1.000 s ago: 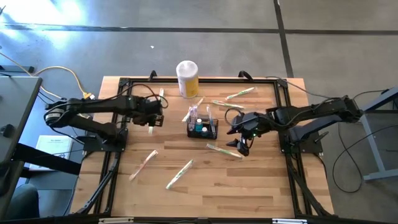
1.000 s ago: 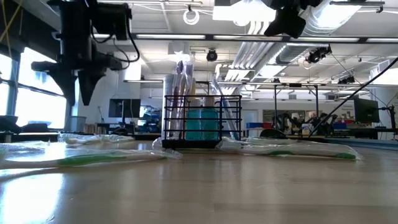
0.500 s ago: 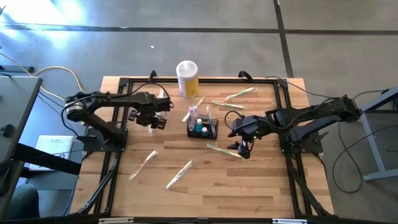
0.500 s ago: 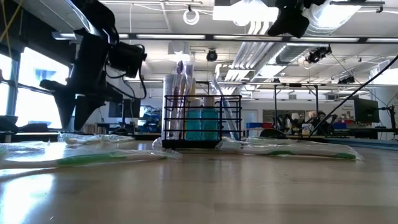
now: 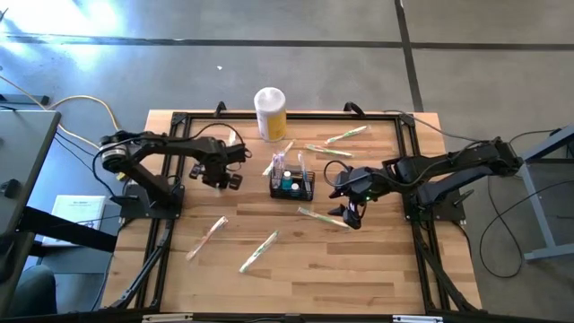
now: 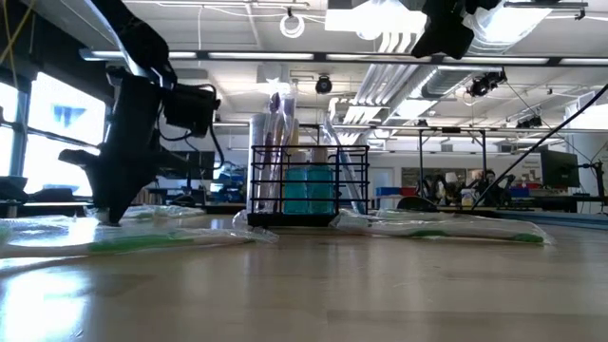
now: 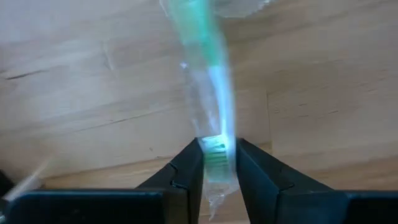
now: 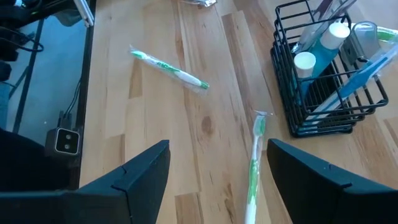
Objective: Pick & Place toothbrushing station
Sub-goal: Put the green toothbrush into the right section wire organizer
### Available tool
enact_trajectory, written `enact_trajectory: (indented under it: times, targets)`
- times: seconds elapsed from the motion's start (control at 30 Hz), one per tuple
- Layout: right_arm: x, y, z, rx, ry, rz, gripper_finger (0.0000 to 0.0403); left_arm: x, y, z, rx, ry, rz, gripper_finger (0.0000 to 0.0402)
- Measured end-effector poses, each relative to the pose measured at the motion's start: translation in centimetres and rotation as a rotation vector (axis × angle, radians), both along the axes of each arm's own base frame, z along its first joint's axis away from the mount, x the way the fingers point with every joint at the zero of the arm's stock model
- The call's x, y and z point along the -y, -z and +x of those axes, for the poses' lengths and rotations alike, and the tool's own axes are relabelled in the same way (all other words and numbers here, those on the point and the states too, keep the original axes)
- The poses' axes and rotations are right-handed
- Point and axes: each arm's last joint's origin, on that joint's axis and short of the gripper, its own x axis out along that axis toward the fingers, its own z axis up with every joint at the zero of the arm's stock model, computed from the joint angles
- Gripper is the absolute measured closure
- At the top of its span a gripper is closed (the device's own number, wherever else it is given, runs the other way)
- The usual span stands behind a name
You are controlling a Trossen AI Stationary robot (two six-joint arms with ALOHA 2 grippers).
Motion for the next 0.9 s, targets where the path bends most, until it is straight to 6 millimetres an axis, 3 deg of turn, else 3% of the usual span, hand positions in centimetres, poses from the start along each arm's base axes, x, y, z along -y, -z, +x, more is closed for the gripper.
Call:
enact_trajectory:
  times: [0.2,0.37,0.47,0.63,0.9]
  targets:
    - [0.0,0.0,0.0,-0.006,0.0,-0.001,0.0142,0.5,1.3,-1.2,-0.014,0.012,-0.018,0.0353]
    - [0.0,0.0,0.0,-0.006,0.002,-0.004,0.0142,0.6,0.7,-1.3,0.005,0.036,0.014,0.0389]
    - [0.0,0.0,0.0,-0.006,0.003,-0.003,0.0142,0.5,-0.2,-1.3,0.044,0.03,0.049,0.0389]
    - [0.0,0.0,0.0,-0.008,0.016,0.011,0.0142,0.7,-2.5,-2.0,0.058,0.023,0.097,0.0394]
    - [0.0,0.0,0.0,-0.006,0.016,0.01,0.0142,2.6,-9.0,-3.6,0.186,0.065,0.202,0.0394]
